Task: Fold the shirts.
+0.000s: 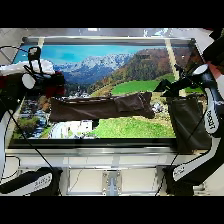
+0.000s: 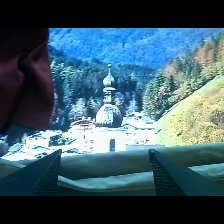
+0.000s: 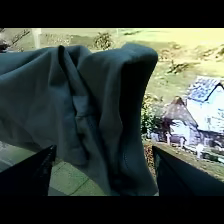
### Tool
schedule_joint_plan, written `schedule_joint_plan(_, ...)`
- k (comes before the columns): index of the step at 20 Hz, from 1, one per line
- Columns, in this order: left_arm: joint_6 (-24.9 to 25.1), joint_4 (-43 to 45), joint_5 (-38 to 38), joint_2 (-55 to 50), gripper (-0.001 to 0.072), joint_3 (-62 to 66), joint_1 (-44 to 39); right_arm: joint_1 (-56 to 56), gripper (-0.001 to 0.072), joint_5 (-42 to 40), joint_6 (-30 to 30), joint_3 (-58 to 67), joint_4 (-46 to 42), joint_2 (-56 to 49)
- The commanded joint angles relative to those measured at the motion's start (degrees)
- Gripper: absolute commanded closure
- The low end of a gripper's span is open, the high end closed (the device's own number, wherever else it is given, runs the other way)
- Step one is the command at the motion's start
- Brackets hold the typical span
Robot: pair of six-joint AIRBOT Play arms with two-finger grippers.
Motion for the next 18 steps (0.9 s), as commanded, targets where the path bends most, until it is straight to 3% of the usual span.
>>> schedule_joint_plan(1, -0.4, -0.1, 0.9, 0.0, 0.0088, 0.1, -1.6, -0.4, 0.0026, 1.8, -0.9, -0.1, 5.1, -6.3)
schedule_joint_plan(11, -0.4, -0.1, 0.9, 0.0, 0.0089, 0.1, -1.6, 6.9, 0.0028, -1.0, -3.0, 0.0, 5.4, -10.2)
schedule_joint_plan(12, -0.4, -0.1, 0.9, 0.0, 0.0089, 0.0, -1.6, 8.1, 0.0063, -1.6, -3.4, 0.0, 5.4, -10.2)
schedule_joint_plan(16, -0.4, -0.1, 0.2, -0.1, 0.0089, 0.0, -1.6, 11.3, 0.0443, -1.6, -3.6, 0.1, 8.3, -10.1)
schedule_joint_plan(17, -0.4, -0.1, 0.2, -0.1, 0.0090, -0.1, -1.6, 11.5, 0.0619, -1.2, -3.6, 0.1, 10.0, -9.9)
schedule_joint_plan(18, -0.4, -0.4, -0.1, -0.1, 0.0148, -0.1, -1.7, 11.5, 0.0699, -0.4, -3.6, 0.1, 11.6, -9.4)
